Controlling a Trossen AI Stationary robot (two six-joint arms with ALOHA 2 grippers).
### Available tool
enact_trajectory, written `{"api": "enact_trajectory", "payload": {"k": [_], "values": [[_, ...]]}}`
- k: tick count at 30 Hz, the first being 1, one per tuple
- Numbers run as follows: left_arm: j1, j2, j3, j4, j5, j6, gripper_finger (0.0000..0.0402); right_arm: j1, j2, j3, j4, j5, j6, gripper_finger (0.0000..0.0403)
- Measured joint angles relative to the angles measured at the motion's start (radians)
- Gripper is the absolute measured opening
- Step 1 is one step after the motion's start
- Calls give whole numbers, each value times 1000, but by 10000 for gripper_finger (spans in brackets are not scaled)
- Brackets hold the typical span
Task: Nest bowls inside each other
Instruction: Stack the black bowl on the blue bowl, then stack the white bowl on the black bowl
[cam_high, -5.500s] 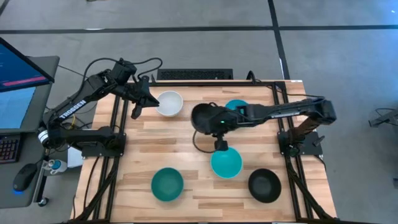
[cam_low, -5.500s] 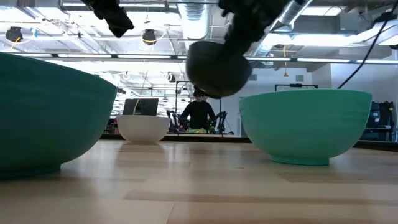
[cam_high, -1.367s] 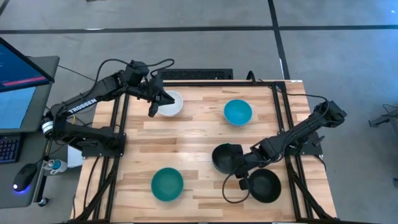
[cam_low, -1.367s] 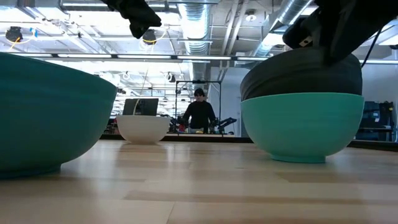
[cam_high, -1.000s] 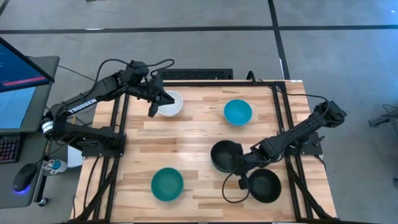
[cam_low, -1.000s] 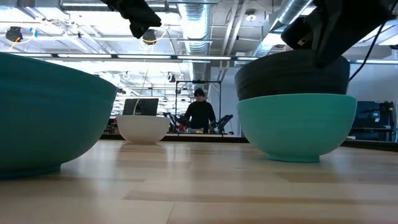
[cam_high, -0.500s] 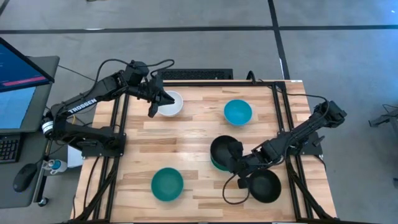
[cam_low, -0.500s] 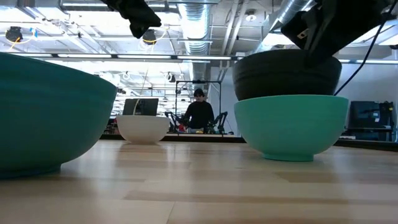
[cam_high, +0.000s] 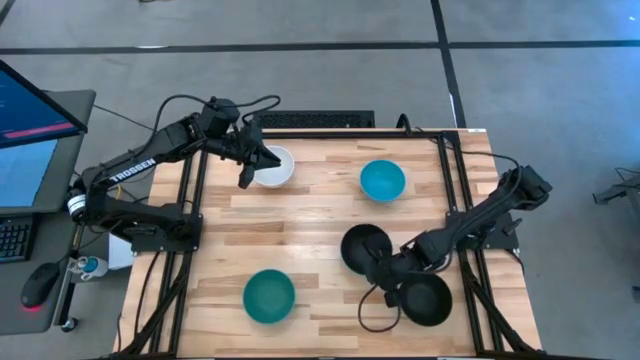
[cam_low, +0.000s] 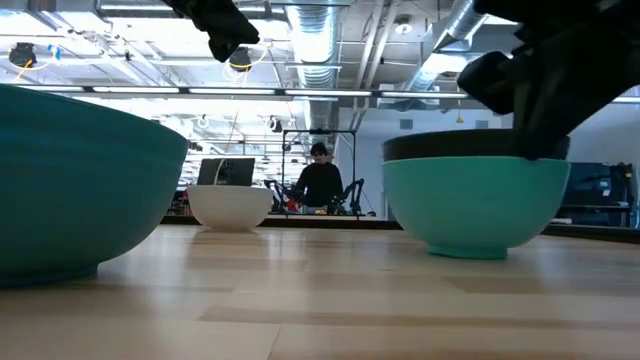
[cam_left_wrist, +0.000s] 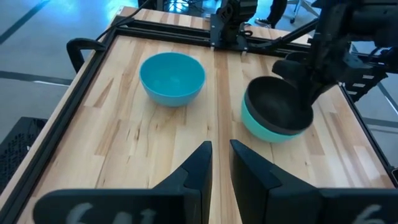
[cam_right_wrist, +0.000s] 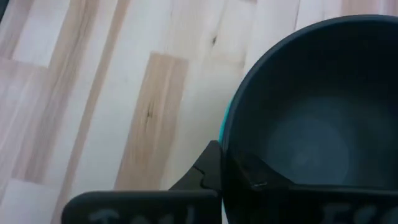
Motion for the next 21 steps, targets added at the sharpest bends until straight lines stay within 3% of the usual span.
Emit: {"api": "enact_trajectory", "payload": {"k": [4,13,21], "values": [[0,0,0,0,0,0,45,-8,17,22,-1,-6,1,19],[0,0,0,1,0,-1,45,-8,21,31,-16,-32,6,100],[0,0,0,0,0,-2,45,-8,21,31,-15,-27,8,128]]}}
